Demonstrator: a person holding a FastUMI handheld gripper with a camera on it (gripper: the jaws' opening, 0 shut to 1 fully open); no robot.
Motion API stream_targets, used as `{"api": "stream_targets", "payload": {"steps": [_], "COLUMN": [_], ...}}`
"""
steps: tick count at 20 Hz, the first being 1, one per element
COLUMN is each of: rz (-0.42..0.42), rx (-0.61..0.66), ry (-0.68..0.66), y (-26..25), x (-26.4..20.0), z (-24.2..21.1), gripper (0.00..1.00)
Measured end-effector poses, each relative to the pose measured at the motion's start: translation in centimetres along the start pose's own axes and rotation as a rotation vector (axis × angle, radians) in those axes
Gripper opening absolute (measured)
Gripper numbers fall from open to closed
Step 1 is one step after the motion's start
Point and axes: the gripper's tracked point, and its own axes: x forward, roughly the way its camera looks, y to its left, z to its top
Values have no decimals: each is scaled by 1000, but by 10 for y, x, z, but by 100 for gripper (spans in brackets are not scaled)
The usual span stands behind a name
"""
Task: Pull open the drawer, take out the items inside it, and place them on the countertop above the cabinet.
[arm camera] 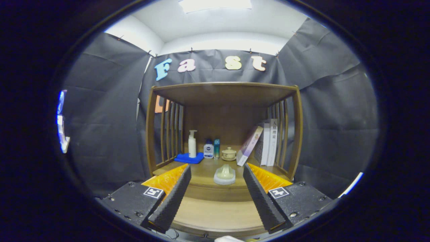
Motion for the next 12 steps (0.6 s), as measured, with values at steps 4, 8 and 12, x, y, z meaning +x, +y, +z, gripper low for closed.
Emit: {"api": "stream_targets", "payload": {"steps": [4, 8, 12], "rz": [-34, -30, -19], "rx": [-35, -19, 28], "ry": [26, 51, 84], "y": [-10, -6, 2], "x": [-20, -41, -57], "z": [-37, -77, -114], "gripper": [99, 98, 99]}}
